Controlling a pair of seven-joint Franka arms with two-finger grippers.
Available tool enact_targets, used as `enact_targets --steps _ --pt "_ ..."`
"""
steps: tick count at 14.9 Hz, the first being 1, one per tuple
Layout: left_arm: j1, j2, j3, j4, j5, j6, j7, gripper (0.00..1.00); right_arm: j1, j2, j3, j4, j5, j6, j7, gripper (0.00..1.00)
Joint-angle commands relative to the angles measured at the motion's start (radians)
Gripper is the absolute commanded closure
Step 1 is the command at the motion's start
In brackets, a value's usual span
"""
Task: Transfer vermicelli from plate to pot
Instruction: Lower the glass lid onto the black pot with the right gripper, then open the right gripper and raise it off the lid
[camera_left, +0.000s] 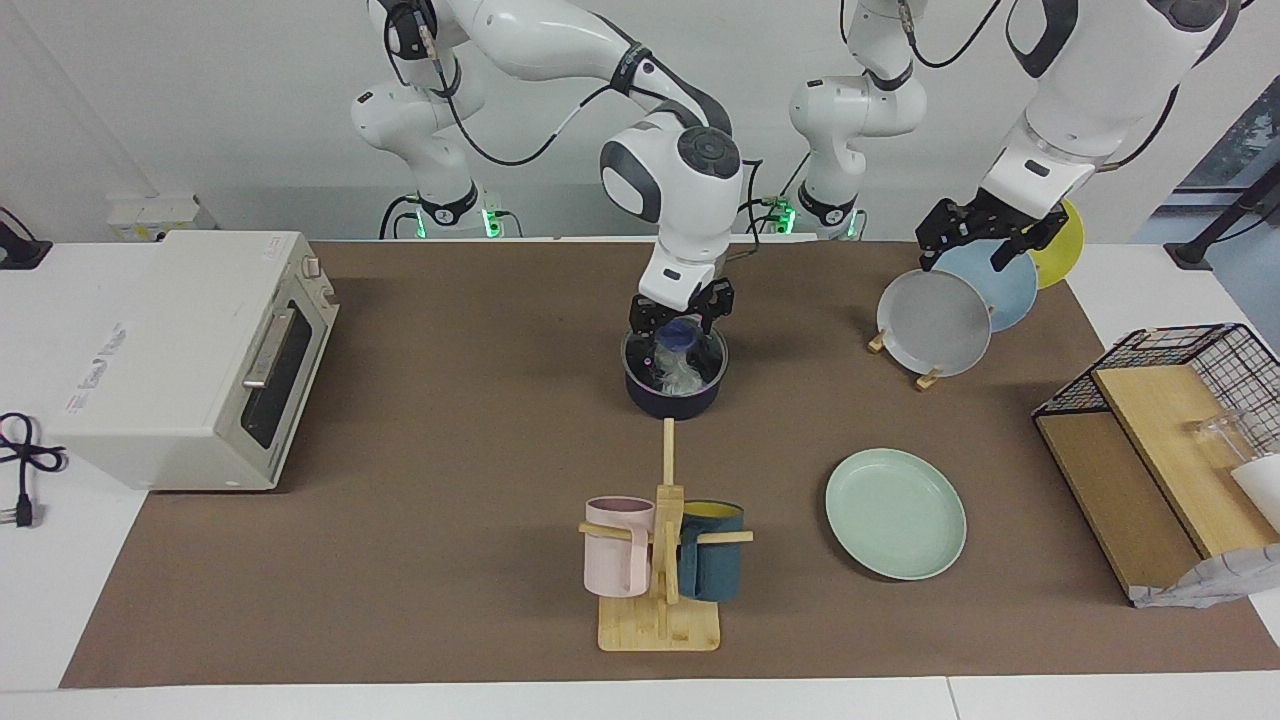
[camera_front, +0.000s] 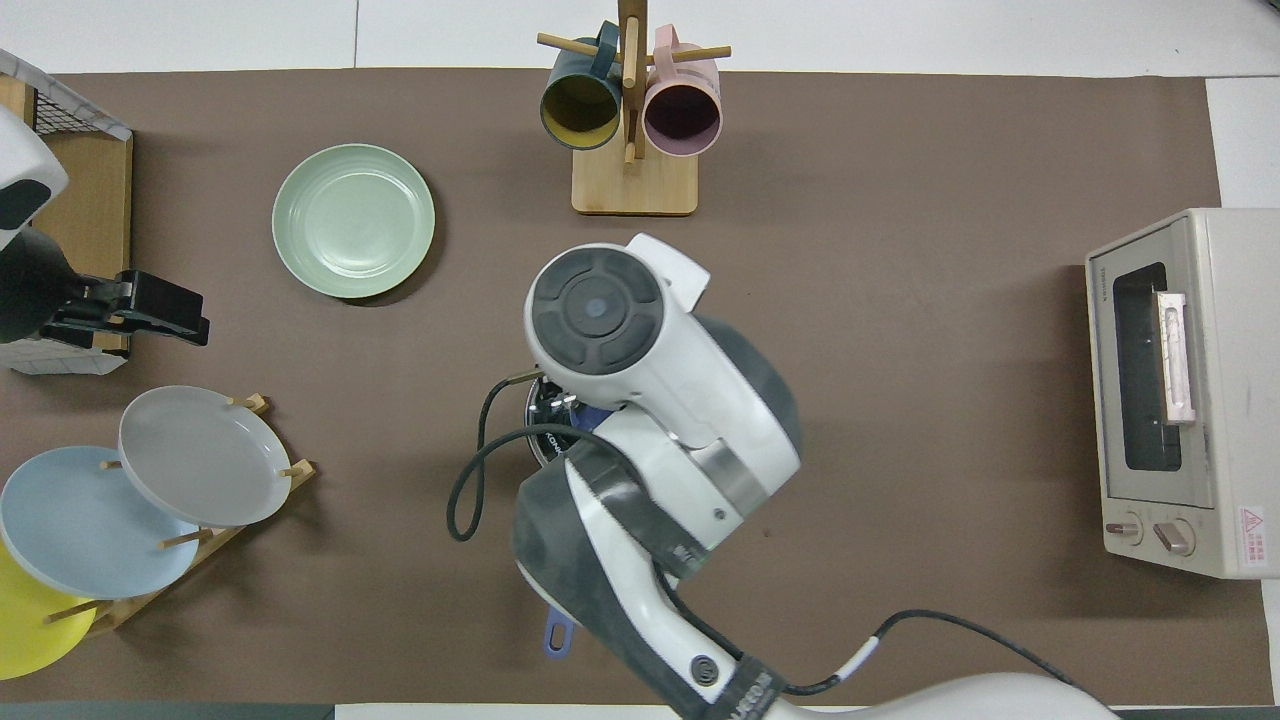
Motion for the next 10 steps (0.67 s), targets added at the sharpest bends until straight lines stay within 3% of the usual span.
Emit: enact_targets --steps 1,7,10 --pt "-0.001 -0.026 0.008 -0.022 0.024 0.009 -0.003 0.00 -0.115 -0.095 0.009 0.034 -0.002 -0.124 -0.006 0.00" --pt "0.001 -0.026 0.010 -0.023 0.024 0.023 -0.003 0.00 -0.440 -0.227 0.009 0.046 0.004 -0.360 -0.328 0.00" --pt "0.001 -0.026 0.010 -0.023 0.024 0.023 -0.003 0.00 -0.573 -0.253 0.007 0.004 0.001 -0.402 -0.489 0.00"
